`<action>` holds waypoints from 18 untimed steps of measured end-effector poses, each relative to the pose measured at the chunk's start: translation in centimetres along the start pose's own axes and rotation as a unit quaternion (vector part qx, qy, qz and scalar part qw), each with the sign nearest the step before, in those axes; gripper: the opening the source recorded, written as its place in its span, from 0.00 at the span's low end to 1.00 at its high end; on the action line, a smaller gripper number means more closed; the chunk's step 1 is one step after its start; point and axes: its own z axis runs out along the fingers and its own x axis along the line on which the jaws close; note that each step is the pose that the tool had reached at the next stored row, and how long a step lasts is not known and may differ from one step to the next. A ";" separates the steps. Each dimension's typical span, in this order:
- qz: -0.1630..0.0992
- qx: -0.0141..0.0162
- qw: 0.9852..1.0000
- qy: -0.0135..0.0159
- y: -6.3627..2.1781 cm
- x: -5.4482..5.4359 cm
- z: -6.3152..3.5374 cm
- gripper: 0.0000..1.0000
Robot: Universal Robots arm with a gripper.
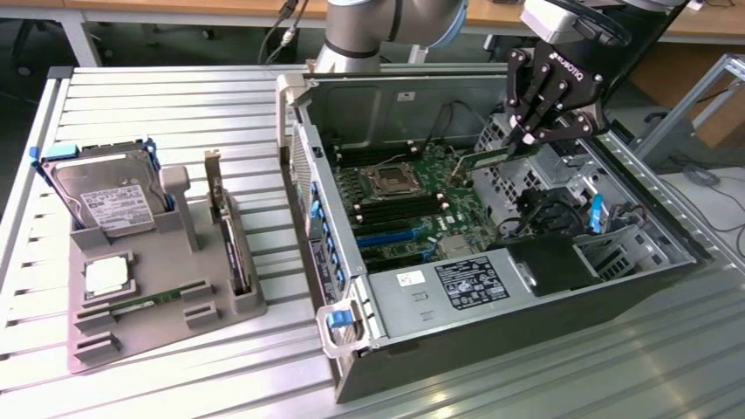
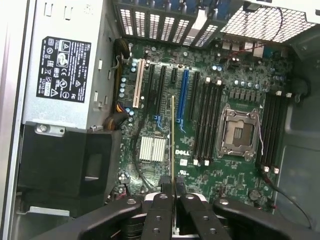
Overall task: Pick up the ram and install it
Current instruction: 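Pick up the ram and move it above insertion slot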
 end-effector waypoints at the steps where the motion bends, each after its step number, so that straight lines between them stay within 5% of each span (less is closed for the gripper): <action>1: 0.000 0.000 1.000 0.000 -0.08 -0.1 0.00 0.12; 7: 0.003 0.000 1.000 0.001 -0.73 -1.5 0.09 0.12; 12: 0.061 0.004 0.998 -0.001 -0.79 -1.6 0.27 0.12; 18: 0.062 0.004 0.998 -0.001 -0.96 -2.7 0.34 0.12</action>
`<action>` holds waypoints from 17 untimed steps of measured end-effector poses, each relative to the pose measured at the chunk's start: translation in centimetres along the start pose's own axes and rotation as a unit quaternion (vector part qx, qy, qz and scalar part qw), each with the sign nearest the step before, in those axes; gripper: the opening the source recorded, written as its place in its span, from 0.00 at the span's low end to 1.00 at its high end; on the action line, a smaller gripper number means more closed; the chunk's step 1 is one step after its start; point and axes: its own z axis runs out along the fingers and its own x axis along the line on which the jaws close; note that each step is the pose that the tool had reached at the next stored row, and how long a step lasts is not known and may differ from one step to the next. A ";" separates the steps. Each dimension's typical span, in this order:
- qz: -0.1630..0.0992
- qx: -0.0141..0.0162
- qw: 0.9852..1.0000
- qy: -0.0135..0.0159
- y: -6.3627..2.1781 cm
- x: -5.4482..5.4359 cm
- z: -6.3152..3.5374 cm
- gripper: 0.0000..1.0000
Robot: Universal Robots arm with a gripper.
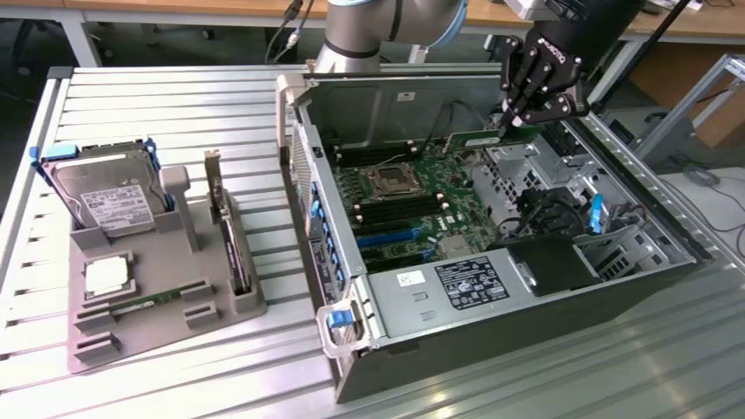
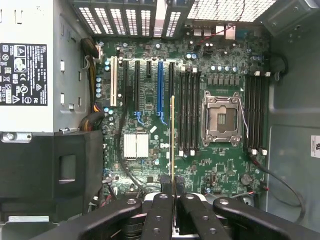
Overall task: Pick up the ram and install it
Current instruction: 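Pick up the ram and move it above insertion slot, then insert the ram into the slot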
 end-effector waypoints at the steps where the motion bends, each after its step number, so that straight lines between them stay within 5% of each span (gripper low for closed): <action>1: 0.000 0.000 1.000 0.000 0.00 0.0 0.00 0.12; 17: 0.000 0.000 1.000 0.000 0.40 0.0 0.63 0.12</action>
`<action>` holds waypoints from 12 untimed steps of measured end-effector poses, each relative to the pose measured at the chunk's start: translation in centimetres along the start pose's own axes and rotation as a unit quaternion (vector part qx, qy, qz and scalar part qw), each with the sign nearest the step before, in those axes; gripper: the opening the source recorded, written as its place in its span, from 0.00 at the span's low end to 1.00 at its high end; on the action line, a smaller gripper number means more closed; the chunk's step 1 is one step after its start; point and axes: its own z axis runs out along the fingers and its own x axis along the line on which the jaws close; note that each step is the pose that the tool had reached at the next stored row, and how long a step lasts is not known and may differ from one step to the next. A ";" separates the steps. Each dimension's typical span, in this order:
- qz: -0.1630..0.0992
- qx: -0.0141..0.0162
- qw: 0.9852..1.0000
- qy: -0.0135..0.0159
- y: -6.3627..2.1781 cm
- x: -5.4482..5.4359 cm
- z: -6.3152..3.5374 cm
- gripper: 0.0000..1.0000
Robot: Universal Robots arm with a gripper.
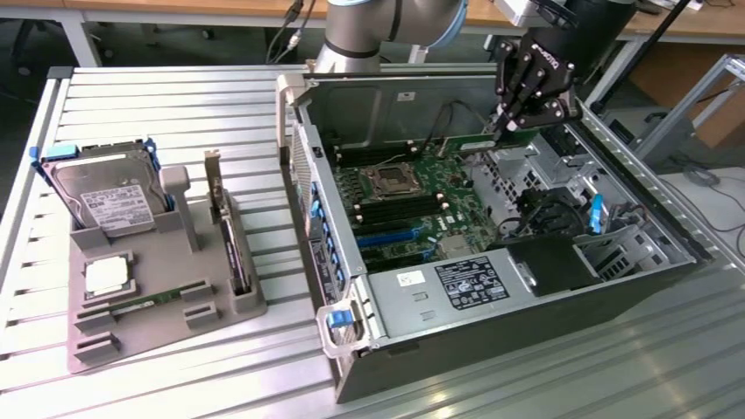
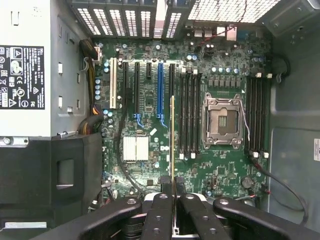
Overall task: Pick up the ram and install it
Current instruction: 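Insert the ram into the slot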
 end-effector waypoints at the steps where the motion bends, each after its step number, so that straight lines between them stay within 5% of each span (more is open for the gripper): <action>1: 0.000 0.000 1.000 0.000 0.01 0.0 0.07 0.12; 12: 0.000 0.000 1.000 0.000 -0.01 0.1 0.81 0.12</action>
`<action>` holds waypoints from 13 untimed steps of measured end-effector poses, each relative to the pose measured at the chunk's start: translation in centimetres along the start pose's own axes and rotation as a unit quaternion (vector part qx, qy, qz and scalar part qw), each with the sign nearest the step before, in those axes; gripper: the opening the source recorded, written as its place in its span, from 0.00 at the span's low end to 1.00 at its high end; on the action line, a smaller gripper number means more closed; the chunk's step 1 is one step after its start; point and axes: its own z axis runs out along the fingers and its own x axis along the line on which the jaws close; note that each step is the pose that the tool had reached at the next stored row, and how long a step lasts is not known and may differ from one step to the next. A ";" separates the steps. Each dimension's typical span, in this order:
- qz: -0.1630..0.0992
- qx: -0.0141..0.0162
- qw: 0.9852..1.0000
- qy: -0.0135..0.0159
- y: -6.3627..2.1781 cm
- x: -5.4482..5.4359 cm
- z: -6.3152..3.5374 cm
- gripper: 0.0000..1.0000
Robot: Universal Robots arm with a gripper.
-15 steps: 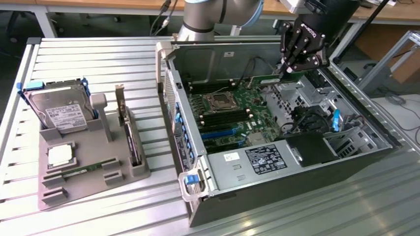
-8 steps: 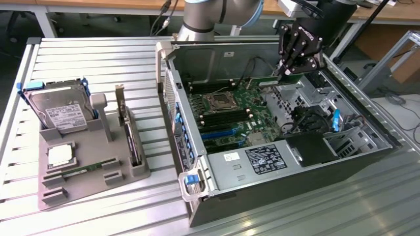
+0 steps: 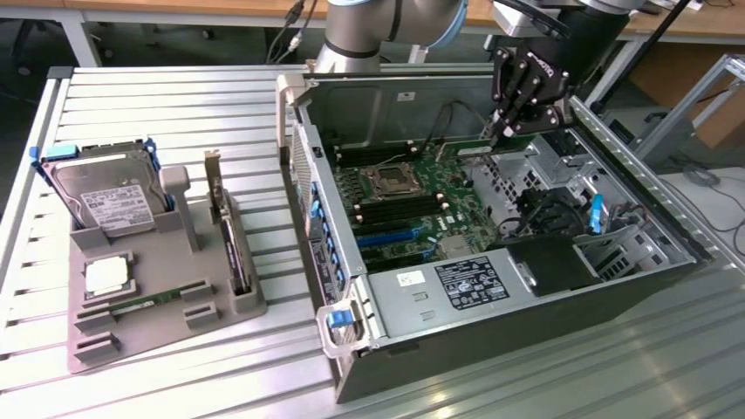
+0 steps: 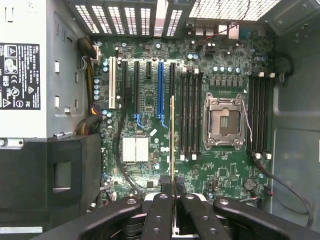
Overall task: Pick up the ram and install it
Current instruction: 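Insert the ram into the slot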
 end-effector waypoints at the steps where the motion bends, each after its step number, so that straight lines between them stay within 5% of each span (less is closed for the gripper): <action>1: 0.000 0.000 1.000 0.000 0.00 0.0 0.07 0.12; 13: 0.000 0.000 1.000 0.000 -0.03 0.1 0.91 0.12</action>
